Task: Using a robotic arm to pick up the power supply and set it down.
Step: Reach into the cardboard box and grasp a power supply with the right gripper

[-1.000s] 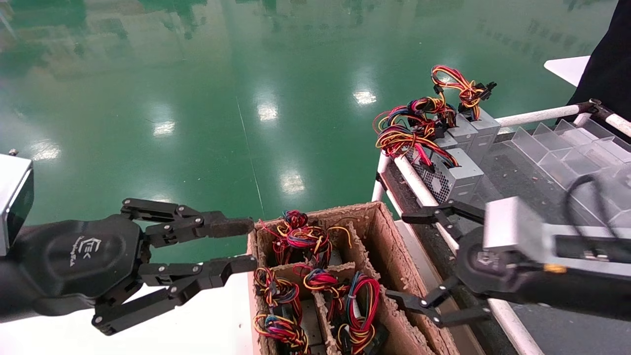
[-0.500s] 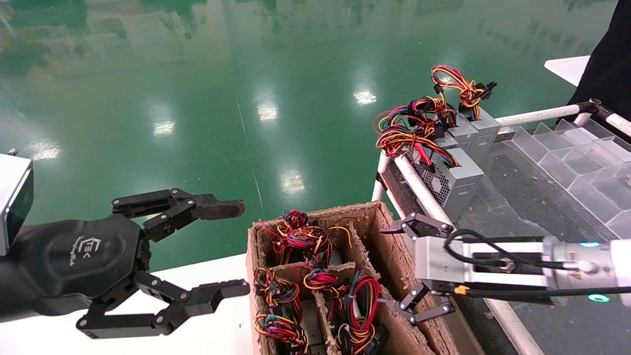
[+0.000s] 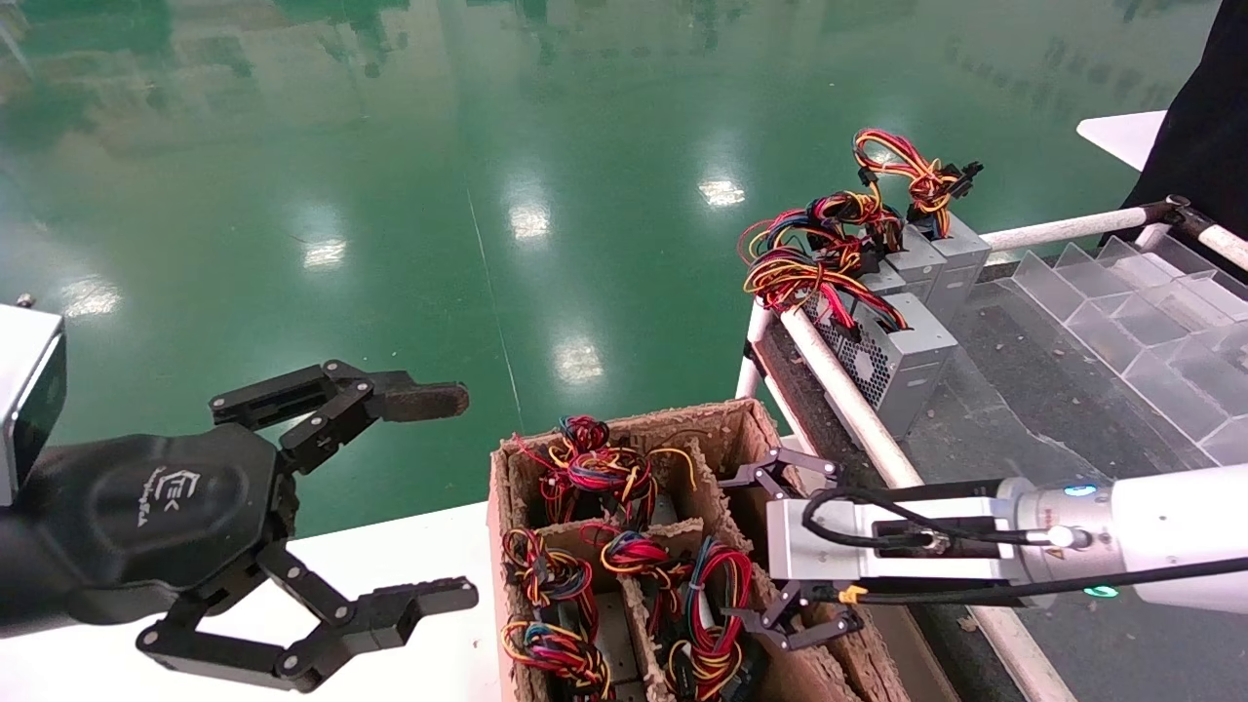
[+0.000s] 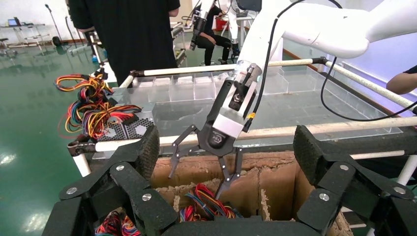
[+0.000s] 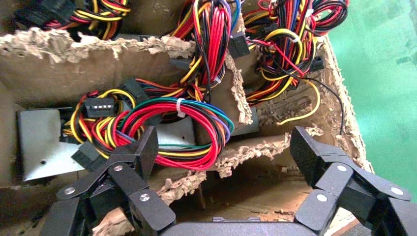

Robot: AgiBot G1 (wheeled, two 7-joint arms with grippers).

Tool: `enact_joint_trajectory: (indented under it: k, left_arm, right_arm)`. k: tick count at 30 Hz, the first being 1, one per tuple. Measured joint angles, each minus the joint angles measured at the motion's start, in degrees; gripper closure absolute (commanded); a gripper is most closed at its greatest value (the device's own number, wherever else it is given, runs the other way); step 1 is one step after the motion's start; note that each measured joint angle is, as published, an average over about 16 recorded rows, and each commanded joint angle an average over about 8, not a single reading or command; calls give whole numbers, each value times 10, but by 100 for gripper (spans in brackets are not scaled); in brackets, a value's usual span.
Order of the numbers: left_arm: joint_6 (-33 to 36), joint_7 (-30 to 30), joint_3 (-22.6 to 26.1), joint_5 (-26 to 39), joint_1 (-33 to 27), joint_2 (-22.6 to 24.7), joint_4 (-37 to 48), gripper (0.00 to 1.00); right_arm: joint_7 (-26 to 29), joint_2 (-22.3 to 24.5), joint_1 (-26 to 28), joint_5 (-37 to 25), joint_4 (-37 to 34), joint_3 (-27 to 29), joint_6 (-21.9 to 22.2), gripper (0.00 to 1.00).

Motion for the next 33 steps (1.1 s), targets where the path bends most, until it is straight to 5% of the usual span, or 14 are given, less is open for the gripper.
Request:
enact_joint_trajectory:
  k: [33]
  left_arm:
    - [0,0,0,0,0,0,0,0]
  right_arm:
    - [15,-27,-13,-39,-4,-14,35,100]
